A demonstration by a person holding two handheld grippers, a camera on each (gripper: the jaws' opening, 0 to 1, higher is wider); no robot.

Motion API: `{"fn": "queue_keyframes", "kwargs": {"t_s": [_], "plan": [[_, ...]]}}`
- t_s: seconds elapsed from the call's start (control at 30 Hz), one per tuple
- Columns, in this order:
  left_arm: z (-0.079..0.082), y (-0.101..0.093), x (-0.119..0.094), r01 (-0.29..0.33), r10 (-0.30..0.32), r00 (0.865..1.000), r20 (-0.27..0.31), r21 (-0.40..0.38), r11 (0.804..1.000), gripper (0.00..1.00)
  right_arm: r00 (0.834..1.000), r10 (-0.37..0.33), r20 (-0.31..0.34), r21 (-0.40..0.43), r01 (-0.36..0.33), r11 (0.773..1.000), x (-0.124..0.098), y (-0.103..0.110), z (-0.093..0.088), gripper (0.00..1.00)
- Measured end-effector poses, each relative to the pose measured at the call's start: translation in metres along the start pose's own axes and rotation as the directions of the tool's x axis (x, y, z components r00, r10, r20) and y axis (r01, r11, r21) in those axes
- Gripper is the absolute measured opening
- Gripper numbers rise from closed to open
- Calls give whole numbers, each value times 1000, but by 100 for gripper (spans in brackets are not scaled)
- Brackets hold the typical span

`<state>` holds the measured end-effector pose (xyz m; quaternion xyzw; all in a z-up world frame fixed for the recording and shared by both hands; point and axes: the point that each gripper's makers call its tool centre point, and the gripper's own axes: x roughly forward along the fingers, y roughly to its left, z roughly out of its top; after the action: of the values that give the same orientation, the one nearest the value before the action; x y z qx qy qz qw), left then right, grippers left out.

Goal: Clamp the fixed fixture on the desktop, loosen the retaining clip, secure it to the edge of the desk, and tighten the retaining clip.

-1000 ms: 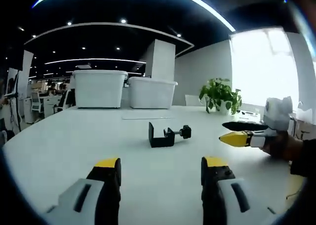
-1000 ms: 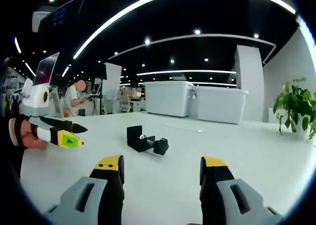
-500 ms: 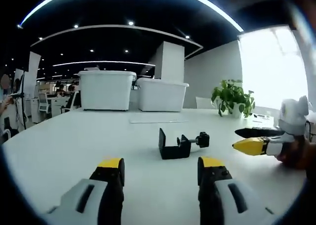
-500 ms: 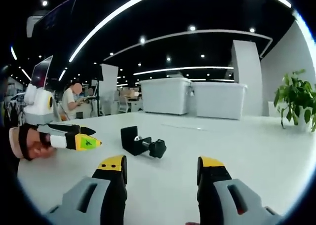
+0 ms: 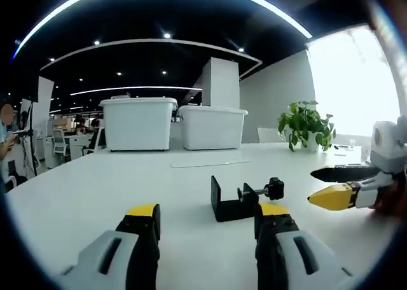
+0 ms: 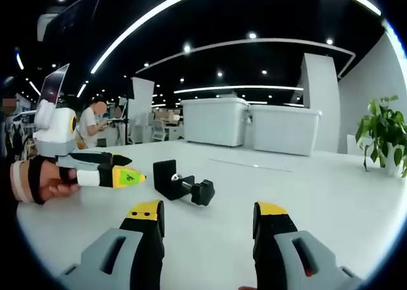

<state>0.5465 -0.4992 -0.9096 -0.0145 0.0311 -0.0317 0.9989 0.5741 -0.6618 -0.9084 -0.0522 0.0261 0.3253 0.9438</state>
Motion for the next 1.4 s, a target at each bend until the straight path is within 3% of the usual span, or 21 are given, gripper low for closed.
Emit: {"fn": "queue_keyframes", "kwargs": {"t_s": [0.17,0.33,0.6,1.1,1.23,1.33,1.4], "plan": [[-3,-5,11,9,-9,1000,-19,30,1000,58,1000,-2,-3,2,2,1000,7,0,-1,53],[-1,3,16,-22,23,1000,-7,19,1000,58,1000,-5,-3,19,5,1000,8,-2,-1,53],[5,6,30,-24,24,1000,18,17,1000,54,1000,-14,-4,6,14,1000,8,-2,-1,53],[2,13,47,-57,57,998,5,38,998,53,1000,-11,-8,6,11,1000,6,-1,-2,53],[-2,11,52,-50,51,999,-18,59,997,45,1000,-9,-9,3,9,1000,6,0,-2,53],[-2,2,56,-2,3,1000,-15,50,999,32,1000,-8,-12,-1,8,1000,7,0,-3,53],[-4,-1,59,17,-16,1000,-23,68,998,30,1000,-7,-16,-7,7,1000,7,1,-4,53]]}}
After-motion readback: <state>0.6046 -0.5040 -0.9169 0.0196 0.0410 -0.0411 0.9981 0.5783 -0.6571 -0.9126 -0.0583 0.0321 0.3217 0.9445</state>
